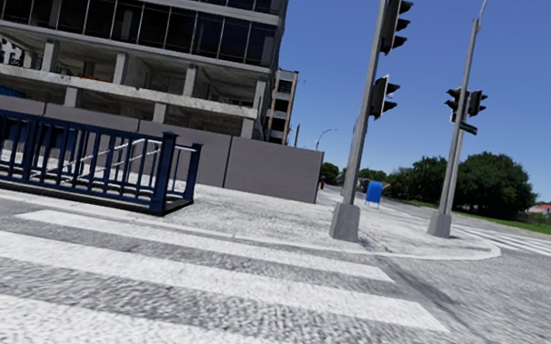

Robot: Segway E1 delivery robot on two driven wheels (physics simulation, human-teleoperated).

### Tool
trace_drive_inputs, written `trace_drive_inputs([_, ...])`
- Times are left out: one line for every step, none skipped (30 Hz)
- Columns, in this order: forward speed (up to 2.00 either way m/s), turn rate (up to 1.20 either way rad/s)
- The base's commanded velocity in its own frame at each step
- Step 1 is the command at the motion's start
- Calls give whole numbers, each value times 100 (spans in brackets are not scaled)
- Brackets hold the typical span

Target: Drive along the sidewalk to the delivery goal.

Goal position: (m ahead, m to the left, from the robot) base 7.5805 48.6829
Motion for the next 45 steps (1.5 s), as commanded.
trace_drive_inputs([200, 0])
trace_drive_inputs([200, 0])
trace_drive_inputs([200, 0])
trace_drive_inputs([200, 0])
trace_drive_inputs([200, 0])
trace_drive_inputs([200, 0])
trace_drive_inputs([200, 0])
trace_drive_inputs([200, 0])
trace_drive_inputs([200, 0])
trace_drive_inputs([200, 0])
trace_drive_inputs([200, 0])
trace_drive_inputs([200, 0])
trace_drive_inputs([200, 0])
trace_drive_inputs([200, 0])
trace_drive_inputs([200, 0])
trace_drive_inputs([200, 0])
trace_drive_inputs([200, 0])
trace_drive_inputs([200, 0])
trace_drive_inputs([200, 0])
trace_drive_inputs([200, 0])
trace_drive_inputs([200, 0])
trace_drive_inputs([200, 0])
trace_drive_inputs([200, 0])
trace_drive_inputs([200, 0])
trace_drive_inputs([200, 0])
trace_drive_inputs([200, 0])
trace_drive_inputs([200, 0])
trace_drive_inputs([200, 0])
trace_drive_inputs([200, 0])
trace_drive_inputs([200, 0])
trace_drive_inputs([200, 0])
trace_drive_inputs([200, 0])
trace_drive_inputs([200, 0])
trace_drive_inputs([200, 0])
trace_drive_inputs([200, 0])
trace_drive_inputs([200, 0])
trace_drive_inputs([200, 0])
trace_drive_inputs([200, 0])
trace_drive_inputs([200, 0])
trace_drive_inputs([200, 0])
trace_drive_inputs([200, 0])
trace_drive_inputs([200, 0])
trace_drive_inputs([200, 0])
trace_drive_inputs([200, 0])
trace_drive_inputs([200, 0])
